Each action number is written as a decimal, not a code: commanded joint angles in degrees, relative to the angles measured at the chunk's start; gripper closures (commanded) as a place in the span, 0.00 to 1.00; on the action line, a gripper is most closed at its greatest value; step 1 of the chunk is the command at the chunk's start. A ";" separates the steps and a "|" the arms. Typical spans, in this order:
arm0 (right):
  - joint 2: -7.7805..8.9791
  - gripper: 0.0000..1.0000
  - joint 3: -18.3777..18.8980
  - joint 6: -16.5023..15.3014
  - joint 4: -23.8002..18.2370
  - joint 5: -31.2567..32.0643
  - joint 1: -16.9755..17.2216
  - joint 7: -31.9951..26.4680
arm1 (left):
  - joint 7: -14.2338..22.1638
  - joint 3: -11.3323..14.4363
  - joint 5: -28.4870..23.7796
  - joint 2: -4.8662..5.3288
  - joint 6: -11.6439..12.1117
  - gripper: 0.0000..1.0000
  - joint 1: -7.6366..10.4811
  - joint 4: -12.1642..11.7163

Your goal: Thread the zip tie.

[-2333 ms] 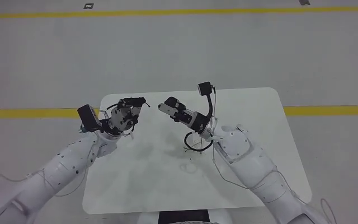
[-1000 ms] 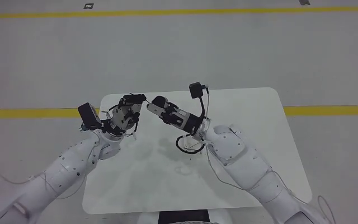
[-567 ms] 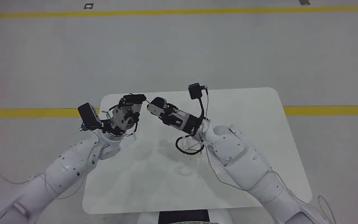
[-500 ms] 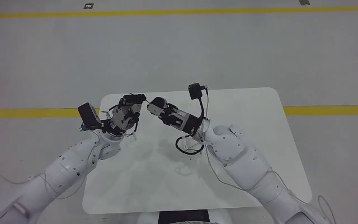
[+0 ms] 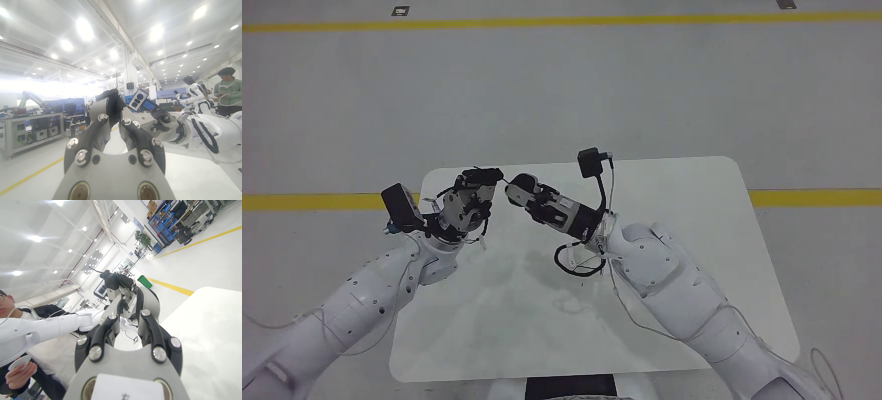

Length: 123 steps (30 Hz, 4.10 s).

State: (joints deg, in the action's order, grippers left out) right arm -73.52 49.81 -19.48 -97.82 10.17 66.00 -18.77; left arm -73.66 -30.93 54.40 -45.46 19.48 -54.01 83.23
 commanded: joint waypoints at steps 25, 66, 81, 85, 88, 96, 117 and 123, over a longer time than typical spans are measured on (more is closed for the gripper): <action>0.59 1.00 -0.61 0.00 -1.07 1.31 -0.80 0.59 | 0.00 0.00 0.00 0.00 0.00 0.00 0.00 0.00; 6.11 1.00 0.53 0.00 -6.73 43.00 -3.75 4.60 | 2.11 -4.53 6.13 4.33 0.00 0.00 -4.86 3.60; 13.16 1.00 -2.56 0.00 -5.37 66.89 -8.03 16.74 | -2.20 3.79 6.21 12.14 0.00 0.00 0.99 1.94; 15.80 1.00 -5.51 0.00 -5.01 73.96 -10.23 19.26 | -2.48 5.69 5.58 13.13 0.00 0.00 2.72 1.62; 16.63 1.00 -6.34 0.00 -4.97 77.15 -11.00 18.78 | -2.61 7.15 5.69 13.63 0.00 0.00 3.93 1.73; 16.63 1.00 -6.34 0.00 -4.97 77.15 -11.00 18.78 | -2.61 7.62 6.67 13.78 0.00 0.00 4.42 1.70; 19.74 1.00 -14.26 0.00 -7.09 79.78 -17.42 13.00 | 8.87 3.52 24.38 12.81 -11.89 0.00 4.59 2.77; 19.74 1.00 -14.26 0.00 -7.09 79.78 -17.42 13.00 | 8.87 3.52 24.38 12.81 -11.89 0.00 4.59 2.77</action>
State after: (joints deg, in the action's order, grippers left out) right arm -53.78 35.55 -19.48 -104.91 89.95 48.59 -5.77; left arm -64.79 -27.42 78.78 -32.66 7.59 -49.42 86.00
